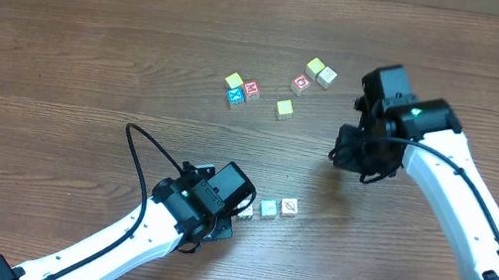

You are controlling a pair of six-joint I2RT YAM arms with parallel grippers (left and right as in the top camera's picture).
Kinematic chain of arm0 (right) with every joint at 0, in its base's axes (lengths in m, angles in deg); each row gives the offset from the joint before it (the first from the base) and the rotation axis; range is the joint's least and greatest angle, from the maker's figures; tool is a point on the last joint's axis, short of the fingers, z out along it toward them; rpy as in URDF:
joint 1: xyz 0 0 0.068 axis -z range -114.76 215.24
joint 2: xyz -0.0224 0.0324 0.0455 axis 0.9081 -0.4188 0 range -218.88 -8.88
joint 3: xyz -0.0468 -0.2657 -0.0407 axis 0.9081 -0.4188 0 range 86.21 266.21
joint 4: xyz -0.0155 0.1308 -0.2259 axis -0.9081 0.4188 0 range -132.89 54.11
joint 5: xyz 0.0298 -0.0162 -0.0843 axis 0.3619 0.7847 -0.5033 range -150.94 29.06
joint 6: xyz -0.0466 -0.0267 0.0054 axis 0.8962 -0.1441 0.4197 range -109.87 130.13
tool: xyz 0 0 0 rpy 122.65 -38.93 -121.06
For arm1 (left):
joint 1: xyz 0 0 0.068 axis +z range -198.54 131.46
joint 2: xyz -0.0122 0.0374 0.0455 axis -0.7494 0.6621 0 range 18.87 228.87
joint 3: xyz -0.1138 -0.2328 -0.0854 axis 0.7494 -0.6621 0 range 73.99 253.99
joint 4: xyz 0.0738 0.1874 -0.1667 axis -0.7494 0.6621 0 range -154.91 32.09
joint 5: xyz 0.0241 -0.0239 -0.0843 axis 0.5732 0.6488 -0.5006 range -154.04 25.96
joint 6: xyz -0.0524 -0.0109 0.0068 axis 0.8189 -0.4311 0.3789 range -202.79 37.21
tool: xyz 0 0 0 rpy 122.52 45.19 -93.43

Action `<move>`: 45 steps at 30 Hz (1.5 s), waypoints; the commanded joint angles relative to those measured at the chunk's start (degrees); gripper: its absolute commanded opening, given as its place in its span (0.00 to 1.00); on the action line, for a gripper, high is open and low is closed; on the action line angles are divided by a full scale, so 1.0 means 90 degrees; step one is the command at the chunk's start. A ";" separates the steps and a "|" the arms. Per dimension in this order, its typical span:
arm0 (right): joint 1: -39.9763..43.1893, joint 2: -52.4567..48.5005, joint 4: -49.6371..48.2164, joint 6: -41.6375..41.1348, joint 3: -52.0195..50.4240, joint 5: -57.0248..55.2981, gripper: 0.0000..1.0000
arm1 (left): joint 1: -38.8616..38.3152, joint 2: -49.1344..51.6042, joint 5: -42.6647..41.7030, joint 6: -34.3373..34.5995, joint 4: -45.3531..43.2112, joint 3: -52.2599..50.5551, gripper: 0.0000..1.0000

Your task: Flip 3 blocks

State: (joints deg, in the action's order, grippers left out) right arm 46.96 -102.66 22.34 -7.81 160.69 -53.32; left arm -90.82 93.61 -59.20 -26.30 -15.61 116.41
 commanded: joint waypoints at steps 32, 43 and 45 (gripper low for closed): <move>-0.1010 0.0107 -0.2834 0.0495 -0.2837 0.0661 0.04 | 0.0512 0.1472 -0.0403 -0.0500 -0.1433 0.0066 0.04; -0.1141 0.0107 -0.3104 0.0381 -0.2837 0.0670 0.04 | 0.0692 0.1474 -0.0544 -0.0801 -0.1746 0.0066 0.04; -0.1141 0.0107 -0.3123 0.0403 -0.2837 0.0699 0.04 | 0.0697 0.1474 -0.0546 -0.0828 -0.1824 0.0066 0.04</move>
State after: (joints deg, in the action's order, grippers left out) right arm 36.97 -102.63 -5.37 -4.22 135.60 -47.62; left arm -84.88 106.52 -63.42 -32.21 -31.37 116.41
